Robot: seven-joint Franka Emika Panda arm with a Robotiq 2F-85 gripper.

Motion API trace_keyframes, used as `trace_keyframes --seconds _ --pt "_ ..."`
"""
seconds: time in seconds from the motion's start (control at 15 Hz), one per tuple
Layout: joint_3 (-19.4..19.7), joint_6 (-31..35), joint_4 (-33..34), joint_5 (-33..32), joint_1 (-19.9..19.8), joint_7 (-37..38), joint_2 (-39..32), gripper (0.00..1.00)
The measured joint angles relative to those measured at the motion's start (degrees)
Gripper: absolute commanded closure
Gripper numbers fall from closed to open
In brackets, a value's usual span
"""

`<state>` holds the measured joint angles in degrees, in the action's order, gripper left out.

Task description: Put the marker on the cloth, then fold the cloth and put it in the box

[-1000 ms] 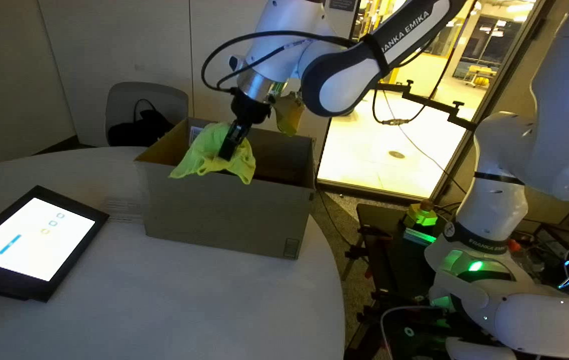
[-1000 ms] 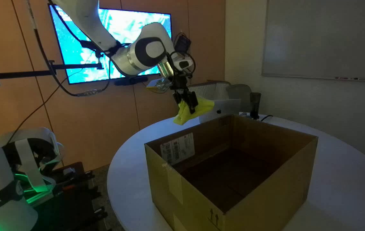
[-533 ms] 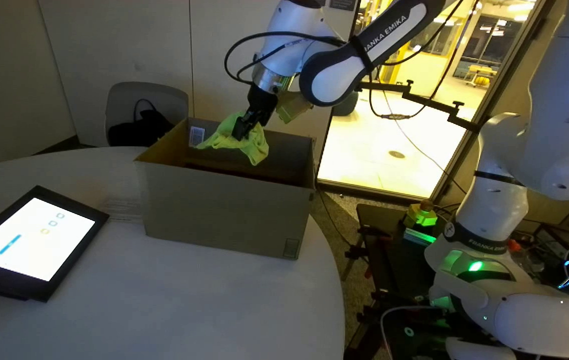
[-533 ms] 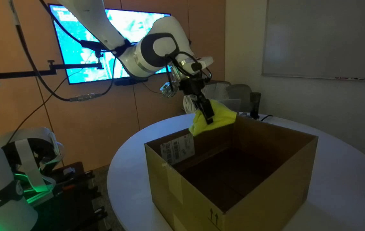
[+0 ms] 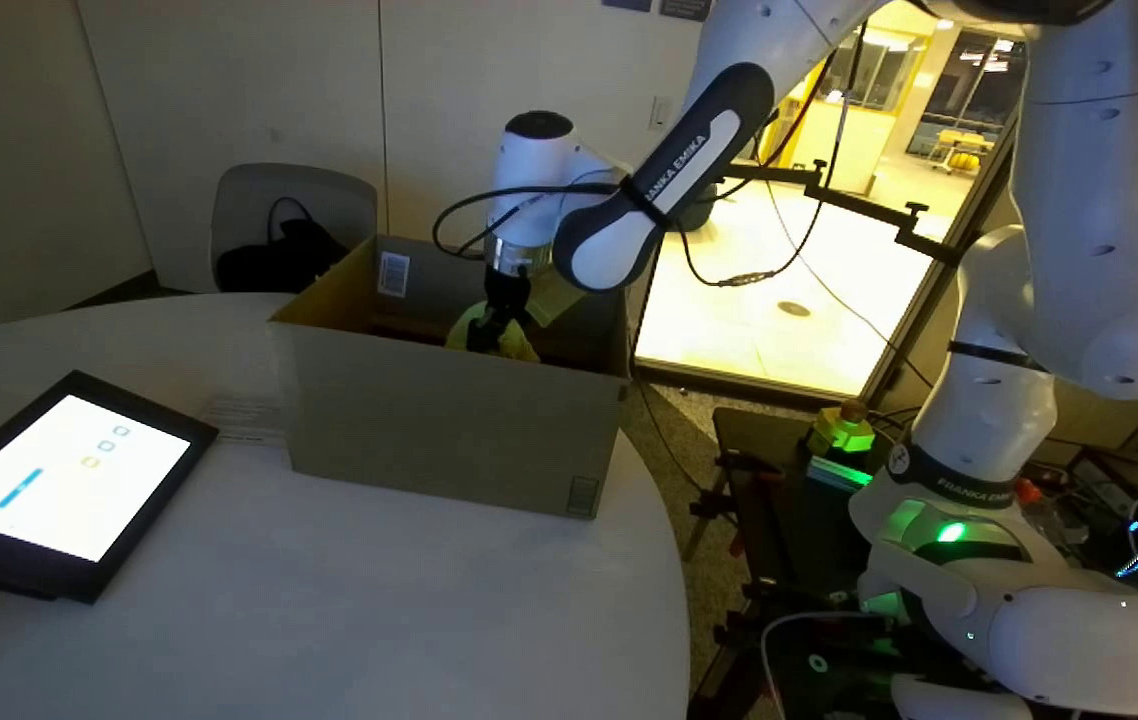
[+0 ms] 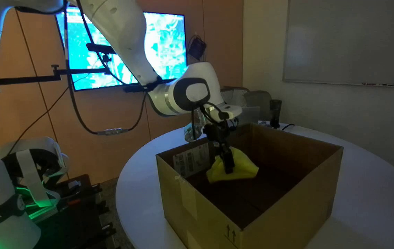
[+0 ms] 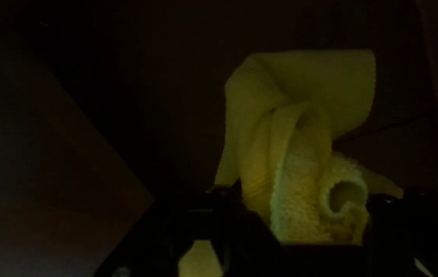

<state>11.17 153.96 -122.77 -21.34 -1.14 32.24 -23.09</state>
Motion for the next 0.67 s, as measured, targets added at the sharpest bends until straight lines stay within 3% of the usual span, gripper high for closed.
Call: trace_keyframes --seconds 0.07,0.13,0.27,0.53,0.67 --pt "0.08 -0.16 1.19 0.98 0.14 -0.05 -2.22 0.83" --pt "0.13 -0.38 2.31 2.12 0.25 -0.17 -4.19 0.55" --pt "0.25 -0.86 4.19 4.3 0.42 -0.5 -7.16 0.47" --pt "1.72 -1.88 6.15 5.5 1.66 -0.56 -9.12 0.12" --pt "3.24 -1.92 6.36 5.5 2.97 -0.52 -8.87 0.0"
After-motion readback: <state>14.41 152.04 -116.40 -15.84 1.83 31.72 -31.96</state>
